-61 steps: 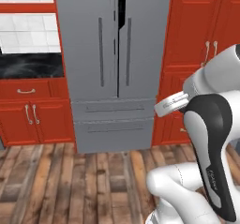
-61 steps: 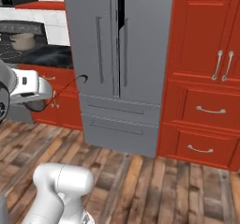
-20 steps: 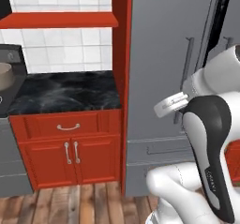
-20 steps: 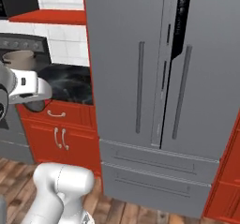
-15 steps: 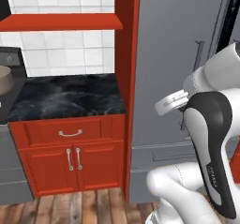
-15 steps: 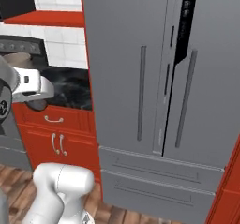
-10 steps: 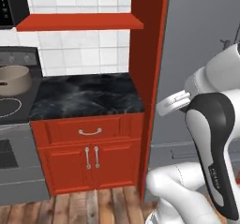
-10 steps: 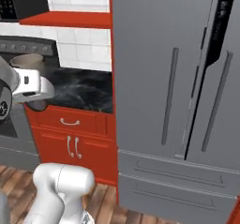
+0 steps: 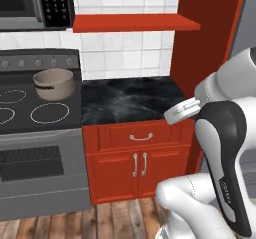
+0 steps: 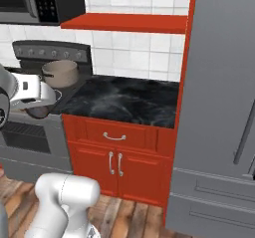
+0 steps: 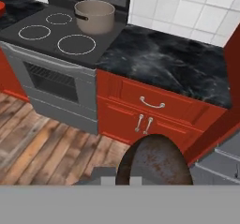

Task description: Open the cabinet and move the ladle to the pot. Then close the cabinet.

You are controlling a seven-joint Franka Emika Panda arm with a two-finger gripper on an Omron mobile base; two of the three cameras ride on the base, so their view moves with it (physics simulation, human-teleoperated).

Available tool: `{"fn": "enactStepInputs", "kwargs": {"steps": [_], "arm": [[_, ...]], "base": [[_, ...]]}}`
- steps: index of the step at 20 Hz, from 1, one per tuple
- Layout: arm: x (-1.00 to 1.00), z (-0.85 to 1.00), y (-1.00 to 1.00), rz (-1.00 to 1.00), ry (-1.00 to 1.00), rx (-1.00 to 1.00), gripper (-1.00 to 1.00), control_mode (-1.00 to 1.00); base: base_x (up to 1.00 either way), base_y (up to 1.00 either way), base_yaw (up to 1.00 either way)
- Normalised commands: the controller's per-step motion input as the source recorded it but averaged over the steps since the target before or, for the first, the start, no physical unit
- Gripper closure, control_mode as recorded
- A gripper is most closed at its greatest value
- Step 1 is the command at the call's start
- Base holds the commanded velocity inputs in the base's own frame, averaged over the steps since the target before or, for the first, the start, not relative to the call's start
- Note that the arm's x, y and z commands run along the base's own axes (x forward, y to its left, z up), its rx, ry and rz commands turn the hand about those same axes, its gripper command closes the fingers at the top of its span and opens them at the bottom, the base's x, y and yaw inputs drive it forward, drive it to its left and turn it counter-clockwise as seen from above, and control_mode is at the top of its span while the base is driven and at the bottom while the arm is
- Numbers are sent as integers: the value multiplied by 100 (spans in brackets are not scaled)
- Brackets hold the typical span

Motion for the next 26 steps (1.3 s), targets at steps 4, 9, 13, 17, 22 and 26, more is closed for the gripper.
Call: {"fn": "enactStepInputs", "kwargs": {"steps": [4,9,13,17,22,26], "arm": [[0,0,0,0,0,0,100,100],[0,0,0,0,0,0,100,100],[0,0,0,0,0,0,100,100],[0,0,0,0,0,0,100,100],[0,0,0,0,0,0,100,100],[0,0,0,0,0,0,100,100]], "base": [[49,61,-3],[61,53,-3],[59,54,-4],[56,59,-6],[60,48,-7],[61,42,-8]]}}
